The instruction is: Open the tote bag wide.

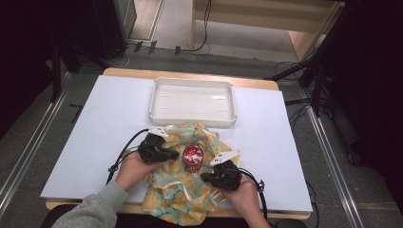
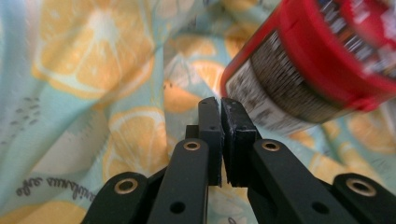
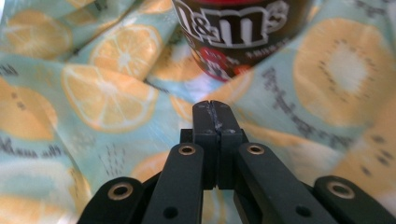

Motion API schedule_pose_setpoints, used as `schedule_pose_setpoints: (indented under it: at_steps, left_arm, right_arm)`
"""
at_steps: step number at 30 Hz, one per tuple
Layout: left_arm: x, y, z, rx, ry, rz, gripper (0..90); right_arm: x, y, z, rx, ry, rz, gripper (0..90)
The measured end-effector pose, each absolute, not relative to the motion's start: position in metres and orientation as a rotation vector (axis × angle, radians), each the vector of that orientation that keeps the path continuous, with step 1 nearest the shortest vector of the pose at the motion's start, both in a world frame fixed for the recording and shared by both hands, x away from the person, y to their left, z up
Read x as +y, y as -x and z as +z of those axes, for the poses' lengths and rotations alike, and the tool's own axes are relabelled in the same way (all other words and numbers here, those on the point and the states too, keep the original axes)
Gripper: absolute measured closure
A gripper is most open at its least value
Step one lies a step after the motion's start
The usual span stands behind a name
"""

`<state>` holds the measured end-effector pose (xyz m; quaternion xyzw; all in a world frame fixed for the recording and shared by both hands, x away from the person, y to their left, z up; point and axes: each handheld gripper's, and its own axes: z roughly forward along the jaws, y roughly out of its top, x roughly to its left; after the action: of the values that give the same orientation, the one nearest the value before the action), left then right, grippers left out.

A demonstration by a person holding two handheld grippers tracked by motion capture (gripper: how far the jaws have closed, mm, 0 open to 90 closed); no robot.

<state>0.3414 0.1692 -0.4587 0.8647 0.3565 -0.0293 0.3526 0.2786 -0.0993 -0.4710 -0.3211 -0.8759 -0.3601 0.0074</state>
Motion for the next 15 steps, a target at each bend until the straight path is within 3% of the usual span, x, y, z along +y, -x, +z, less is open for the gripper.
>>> schedule_pose_setpoints:
  at_steps: [15]
  left_arm:
    - [0.174,-0.333,-0.449,0.868,-2.224,-0.054,83.7]
  right_arm:
    - [-0.119,-0.282,-0.462,-2.701,1.082,-1.195,90.0]
